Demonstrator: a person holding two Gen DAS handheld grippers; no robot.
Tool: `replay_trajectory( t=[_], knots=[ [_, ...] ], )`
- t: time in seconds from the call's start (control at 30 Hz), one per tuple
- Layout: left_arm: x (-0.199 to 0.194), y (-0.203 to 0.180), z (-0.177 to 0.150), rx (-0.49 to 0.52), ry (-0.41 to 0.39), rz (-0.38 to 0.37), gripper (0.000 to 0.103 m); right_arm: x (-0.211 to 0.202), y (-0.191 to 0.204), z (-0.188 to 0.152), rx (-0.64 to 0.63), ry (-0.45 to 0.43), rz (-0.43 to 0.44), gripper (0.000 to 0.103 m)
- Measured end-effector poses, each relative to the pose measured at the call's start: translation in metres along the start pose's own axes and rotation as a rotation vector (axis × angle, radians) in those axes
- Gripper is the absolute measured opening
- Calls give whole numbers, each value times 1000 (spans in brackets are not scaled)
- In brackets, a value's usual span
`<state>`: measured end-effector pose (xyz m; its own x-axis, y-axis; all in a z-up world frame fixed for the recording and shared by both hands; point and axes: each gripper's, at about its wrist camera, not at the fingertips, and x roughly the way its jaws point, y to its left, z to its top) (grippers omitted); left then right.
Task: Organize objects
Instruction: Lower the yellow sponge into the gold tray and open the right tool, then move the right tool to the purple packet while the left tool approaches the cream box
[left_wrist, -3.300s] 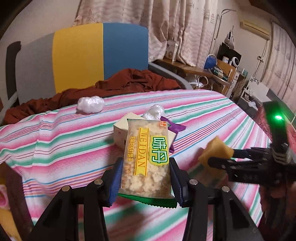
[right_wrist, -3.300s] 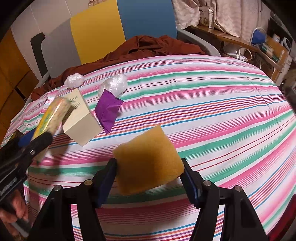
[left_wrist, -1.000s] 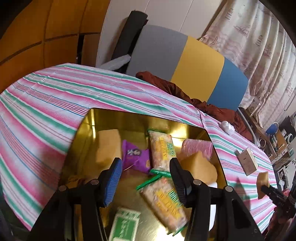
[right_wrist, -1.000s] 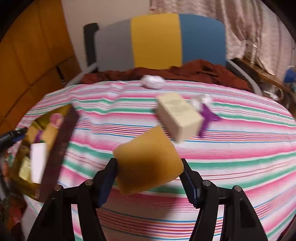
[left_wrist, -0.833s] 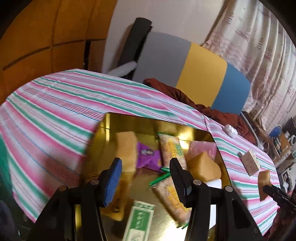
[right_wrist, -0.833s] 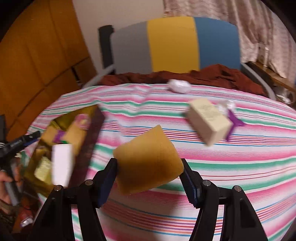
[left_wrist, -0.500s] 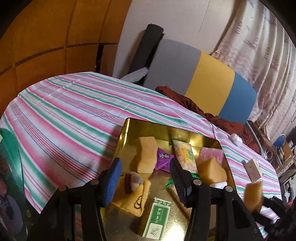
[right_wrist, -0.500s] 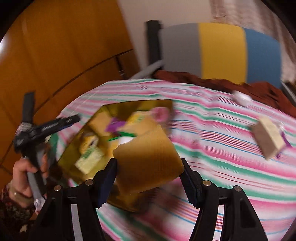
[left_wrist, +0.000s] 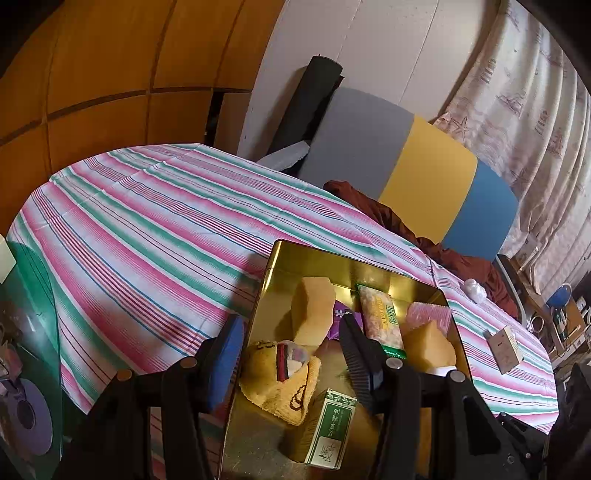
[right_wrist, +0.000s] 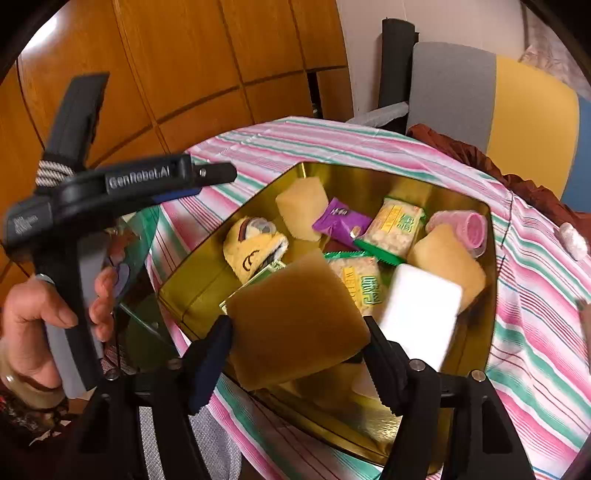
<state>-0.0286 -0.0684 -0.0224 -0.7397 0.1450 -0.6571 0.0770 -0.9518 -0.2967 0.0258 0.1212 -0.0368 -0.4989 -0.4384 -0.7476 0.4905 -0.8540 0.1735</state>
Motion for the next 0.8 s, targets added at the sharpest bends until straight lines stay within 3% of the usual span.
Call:
replay_trajectory(
  t=[0.1, 0.17, 0.53, 0.8],
  knots=[
    [-1, -3, -1, 8, -2, -7, 54, -8, -4, -2, 35, -23, 17, 86],
    [-1, -7, -2, 18, -3, -9, 54, -13, -6, -2, 49, -39, 28, 88],
    [0, -31, -15, 69, 28, -53, 54, -46, -44, -10, 177, -128, -18, 88],
    [0, -70, -29, 147, 65, -130, 54, -79, -91, -23, 265, -168, -128, 88]
  ],
)
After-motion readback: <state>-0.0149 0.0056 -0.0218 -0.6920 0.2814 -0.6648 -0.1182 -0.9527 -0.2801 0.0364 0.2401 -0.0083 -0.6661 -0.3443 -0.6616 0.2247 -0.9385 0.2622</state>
